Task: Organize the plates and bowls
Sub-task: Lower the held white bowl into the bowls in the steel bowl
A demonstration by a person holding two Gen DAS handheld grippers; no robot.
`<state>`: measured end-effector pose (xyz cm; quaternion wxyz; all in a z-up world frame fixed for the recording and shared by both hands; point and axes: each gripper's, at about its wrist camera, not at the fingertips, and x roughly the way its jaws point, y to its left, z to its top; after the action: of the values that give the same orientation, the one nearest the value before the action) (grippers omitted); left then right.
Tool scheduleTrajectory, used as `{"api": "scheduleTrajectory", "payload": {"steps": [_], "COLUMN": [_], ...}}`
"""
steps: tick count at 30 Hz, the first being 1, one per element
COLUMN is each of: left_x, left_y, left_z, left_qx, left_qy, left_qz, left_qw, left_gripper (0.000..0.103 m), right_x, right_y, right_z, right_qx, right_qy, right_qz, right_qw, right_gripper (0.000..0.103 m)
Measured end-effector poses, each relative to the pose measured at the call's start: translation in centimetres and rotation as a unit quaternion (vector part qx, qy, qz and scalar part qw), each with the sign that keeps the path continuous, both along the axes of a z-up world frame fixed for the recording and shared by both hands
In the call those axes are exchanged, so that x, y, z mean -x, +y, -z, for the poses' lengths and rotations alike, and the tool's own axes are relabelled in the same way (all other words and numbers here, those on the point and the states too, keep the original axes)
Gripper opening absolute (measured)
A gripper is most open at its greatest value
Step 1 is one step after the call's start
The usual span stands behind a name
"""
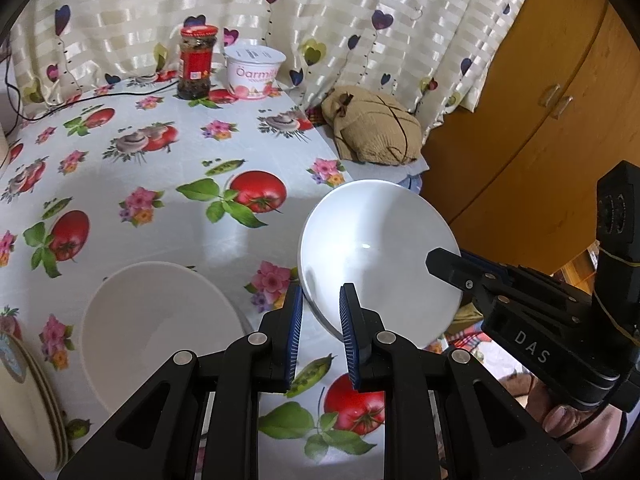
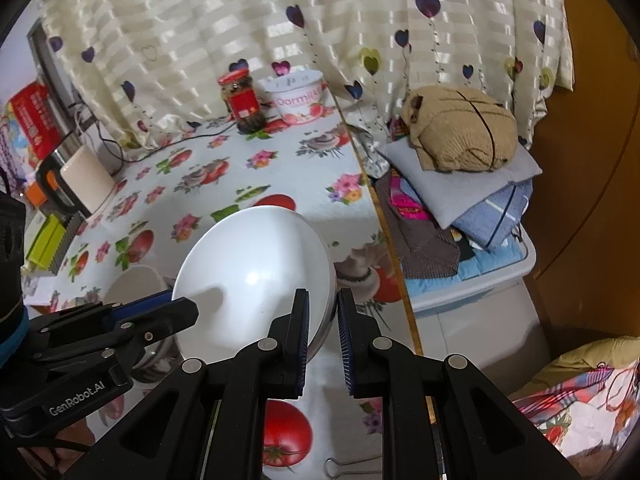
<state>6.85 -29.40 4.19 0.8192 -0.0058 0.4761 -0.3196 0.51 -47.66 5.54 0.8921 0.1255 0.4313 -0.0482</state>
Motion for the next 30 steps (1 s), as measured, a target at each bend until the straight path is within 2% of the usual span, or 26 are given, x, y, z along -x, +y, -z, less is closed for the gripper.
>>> {"api": "scheduleTrajectory", "payload": {"steps": [13,30], "left_x": [0.5,1.3], "left_y": [4.2,9.3], "left_z": [-2.0,-2.3], "left_qx": [0.019,0.021], "left_qy": [-0.019,-0.023], "left_qz": [-0.036,-0.085], "left_qw": [0.999,0.9959], "left_gripper": [0.02,0.02], "right_x": [-0.4,-1.0], "right_y": [3.9,8.9], "right_z": [-2.8,-3.8], "right_qx": [0.02,0.028], "right_qy": [-0.021,-0.029], "right_qz": [-0.032,-0.082], "right_qw": [0.999,0.996], "right_gripper": [0.015,0.015]}}
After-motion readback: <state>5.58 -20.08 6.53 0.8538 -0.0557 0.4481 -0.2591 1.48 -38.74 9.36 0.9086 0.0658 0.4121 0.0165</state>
